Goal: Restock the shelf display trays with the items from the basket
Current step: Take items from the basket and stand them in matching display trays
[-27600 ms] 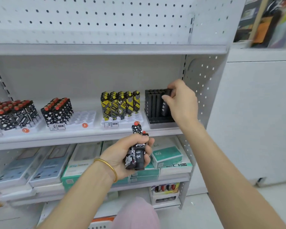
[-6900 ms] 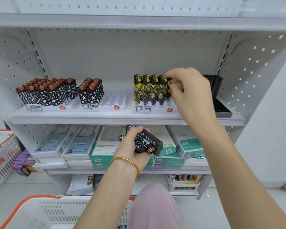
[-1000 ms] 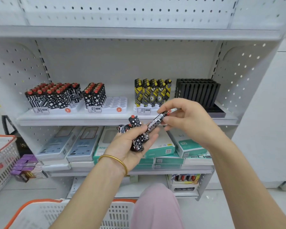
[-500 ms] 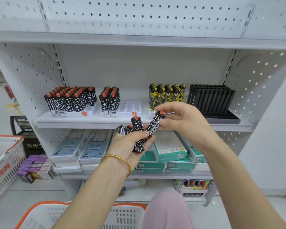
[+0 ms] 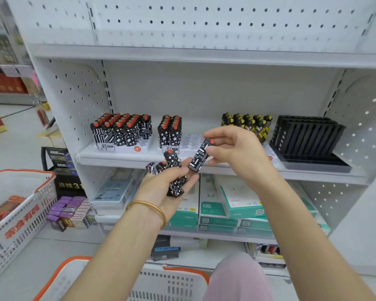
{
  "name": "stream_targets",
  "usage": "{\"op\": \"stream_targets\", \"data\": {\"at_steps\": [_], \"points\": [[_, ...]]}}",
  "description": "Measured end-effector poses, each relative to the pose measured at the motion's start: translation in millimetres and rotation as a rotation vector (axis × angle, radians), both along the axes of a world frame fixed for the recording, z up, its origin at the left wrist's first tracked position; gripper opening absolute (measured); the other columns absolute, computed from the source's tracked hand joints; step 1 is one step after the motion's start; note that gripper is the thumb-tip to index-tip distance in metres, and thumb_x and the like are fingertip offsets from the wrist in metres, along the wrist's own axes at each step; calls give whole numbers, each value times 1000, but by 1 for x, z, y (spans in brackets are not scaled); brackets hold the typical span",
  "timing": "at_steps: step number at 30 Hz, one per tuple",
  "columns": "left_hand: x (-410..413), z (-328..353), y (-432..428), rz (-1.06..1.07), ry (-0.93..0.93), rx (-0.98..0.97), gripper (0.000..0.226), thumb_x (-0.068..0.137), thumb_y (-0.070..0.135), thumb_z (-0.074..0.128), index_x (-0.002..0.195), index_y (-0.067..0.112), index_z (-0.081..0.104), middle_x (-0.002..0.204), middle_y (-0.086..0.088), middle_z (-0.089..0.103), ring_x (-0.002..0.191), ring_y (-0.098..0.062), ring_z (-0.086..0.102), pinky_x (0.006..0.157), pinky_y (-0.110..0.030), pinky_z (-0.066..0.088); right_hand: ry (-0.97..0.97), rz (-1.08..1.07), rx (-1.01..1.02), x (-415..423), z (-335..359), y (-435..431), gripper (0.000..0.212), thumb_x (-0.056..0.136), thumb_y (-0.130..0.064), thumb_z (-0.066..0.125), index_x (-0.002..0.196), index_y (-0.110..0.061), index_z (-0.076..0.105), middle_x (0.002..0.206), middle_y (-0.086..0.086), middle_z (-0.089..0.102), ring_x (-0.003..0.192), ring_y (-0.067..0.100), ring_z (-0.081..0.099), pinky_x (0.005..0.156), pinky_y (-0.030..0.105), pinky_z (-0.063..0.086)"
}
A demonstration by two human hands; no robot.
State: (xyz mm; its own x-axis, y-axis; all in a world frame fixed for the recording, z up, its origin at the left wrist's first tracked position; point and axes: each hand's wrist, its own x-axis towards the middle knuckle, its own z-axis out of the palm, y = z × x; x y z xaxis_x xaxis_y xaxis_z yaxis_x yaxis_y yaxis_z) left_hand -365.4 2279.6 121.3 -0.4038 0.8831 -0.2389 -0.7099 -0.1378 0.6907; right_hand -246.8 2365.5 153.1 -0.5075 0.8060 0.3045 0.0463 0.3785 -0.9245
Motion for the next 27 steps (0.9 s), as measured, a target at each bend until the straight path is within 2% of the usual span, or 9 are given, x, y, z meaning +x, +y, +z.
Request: {"op": "stream_targets", "data": {"at_steps": [3,8,11,13,15,16,22,25,27], "points": [[-7,-2,-1,-2,4,-17,14,83,-16,52,89,-6,61,88,-19,71,82,-26,67,67,-38,59,-8,22,16,-6,1,-2,26,82,12,60,97,-9,63,79,3,60,59,2,60,57,17,55],[-21,-5,-5,2,-2,-36,17,83,-13,55,97,-7,61,77,-17,72,69,-24,72,59,-33,59,-29,18,109,-21,11,-4,28,81,8,63,88,-19,64,82,1,58,54,4,59,56,15,52],[-32,-5,-8,27,18,-46,12,81,-9,59,92,-7,63,75,-15,71,67,-21,71,56,-28,58,-42,16,194,-41,22,-5,26,81,5,64,92,-19,65,84,1,60,61,12,61,52,14,48],[-39,-3,-11,47,47,-47,7,81,-8,60,86,-6,64,76,-15,71,67,-21,71,55,-28,58,-55,-6,297,-63,30,-2,25,79,4,65,97,-14,67,80,-6,61,69,10,60,62,19,52],[-44,-2,-14,63,72,-61,7,79,-6,62,84,-3,65,75,-14,71,66,-21,71,53,-27,57,-133,-52,462,-89,36,5,26,77,1,67,99,-13,69,83,-8,63,78,8,60,79,22,50],[-47,-3,-16,68,81,-73,6,79,-5,63,83,-2,66,75,-14,72,65,-20,71,52,-26,56,-200,-77,540,-103,39,11,26,77,-2,68,99,-16,69,87,-6,65,83,11,60,82,25,49],[-63,-8,-20,51,120,-126,9,82,-3,62,76,3,66,73,-10,72,63,-13,70,42,-15,48,-621,-72,750,-155,42,37,26,85,-3,60,106,-16,66,106,8,65,97,27,60,83,32,50],[-68,-10,-20,22,128,-123,9,78,-4,63,81,3,67,77,-10,72,64,-12,69,40,-14,45,-677,-74,799,-162,43,39,28,86,-2,59,109,-16,67,110,10,63,100,29,60,85,34,49],[-70,-11,-20,0,127,-121,11,78,-5,62,84,3,66,79,-10,72,64,-12,68,40,-14,45,-698,-75,807,-162,46,40,28,84,0,61,106,-16,68,100,6,58,97,29,59,77,28,47]]}}
